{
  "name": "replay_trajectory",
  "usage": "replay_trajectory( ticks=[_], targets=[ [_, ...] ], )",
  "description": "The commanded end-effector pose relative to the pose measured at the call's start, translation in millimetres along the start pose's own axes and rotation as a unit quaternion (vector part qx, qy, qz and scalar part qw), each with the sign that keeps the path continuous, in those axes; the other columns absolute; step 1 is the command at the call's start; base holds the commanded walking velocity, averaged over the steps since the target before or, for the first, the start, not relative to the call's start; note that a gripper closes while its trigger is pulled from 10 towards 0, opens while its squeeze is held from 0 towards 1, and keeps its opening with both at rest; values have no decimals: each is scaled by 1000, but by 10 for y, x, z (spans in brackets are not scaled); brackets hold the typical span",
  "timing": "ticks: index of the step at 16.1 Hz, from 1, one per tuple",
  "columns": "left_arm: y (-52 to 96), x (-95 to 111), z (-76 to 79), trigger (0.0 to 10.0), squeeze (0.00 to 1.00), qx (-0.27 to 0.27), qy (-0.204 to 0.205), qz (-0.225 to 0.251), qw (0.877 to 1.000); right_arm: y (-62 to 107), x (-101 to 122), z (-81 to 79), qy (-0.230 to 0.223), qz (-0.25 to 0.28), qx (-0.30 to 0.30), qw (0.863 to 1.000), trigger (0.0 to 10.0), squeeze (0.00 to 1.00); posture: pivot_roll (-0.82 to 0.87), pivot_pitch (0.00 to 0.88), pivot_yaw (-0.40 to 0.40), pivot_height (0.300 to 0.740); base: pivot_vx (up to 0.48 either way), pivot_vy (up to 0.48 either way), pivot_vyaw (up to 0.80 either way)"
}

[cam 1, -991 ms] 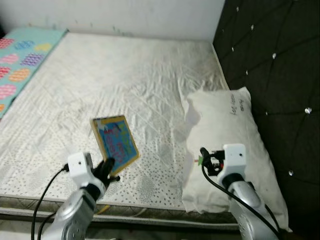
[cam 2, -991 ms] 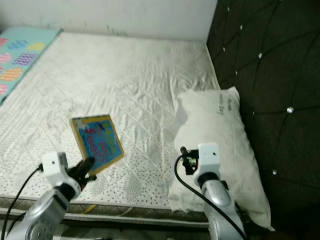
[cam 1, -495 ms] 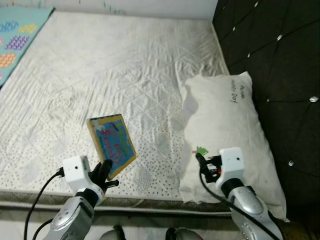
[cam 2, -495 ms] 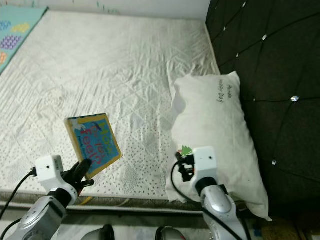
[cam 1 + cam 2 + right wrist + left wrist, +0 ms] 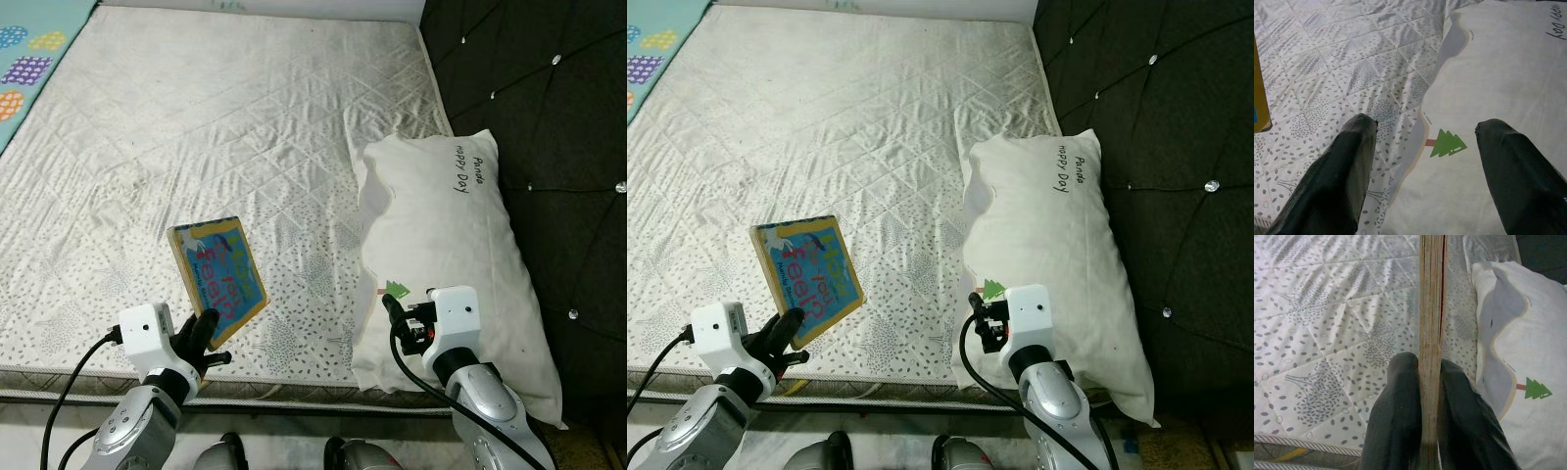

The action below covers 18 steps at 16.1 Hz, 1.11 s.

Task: Clean up the room

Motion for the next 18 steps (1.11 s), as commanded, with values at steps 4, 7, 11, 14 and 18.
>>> replay_trajectory(
  ticks=[4, 7, 11, 14, 18],
  targets=[
    [29, 94, 8, 10000, 0, -4, -6, 22, 1000, 36, 10, 25, -3, 4, -6, 1000, 10000, 0, -114, 247, -32, 740, 0, 0, 0],
    [29, 94, 8, 10000, 0, -4, -6, 22, 1000, 36, 10, 25, -3, 4, -6, 1000, 10000, 0, -114, 247, -32, 740, 0, 0, 0],
    [-44, 360, 127, 10000, 0, 3, -60, 111, 992, -255, 259, -41, -44, 74, -62, 994, 10000, 0, -88, 178, -26, 740, 0, 0, 0],
    [-54, 360, 115, 10000, 0, 6, -60, 112, 992, -231, 216, -44, -42, 66, -61, 995, 10000, 0, -89, 180, -26, 740, 0, 0, 0],
    [-71, 347, 126, 10000, 0, 8, -60, 119, 991, -258, 199, -39, -42, 68, -68, 994, 10000, 0, -94, 181, -23, 740, 0, 0, 0]
  ],
)
Point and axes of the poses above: a point about 5 cm out from each wrist's last joint towards the gripper, its own y axis pointing back from the gripper into the wrist, its own x axis along the axis of the wrist's last joint, z = x × y, the point moved 2 cm from there along -y, pointing out of the wrist towards the gripper, and after that the axes turned 9 degrees about -y, right-handed, at the moved point
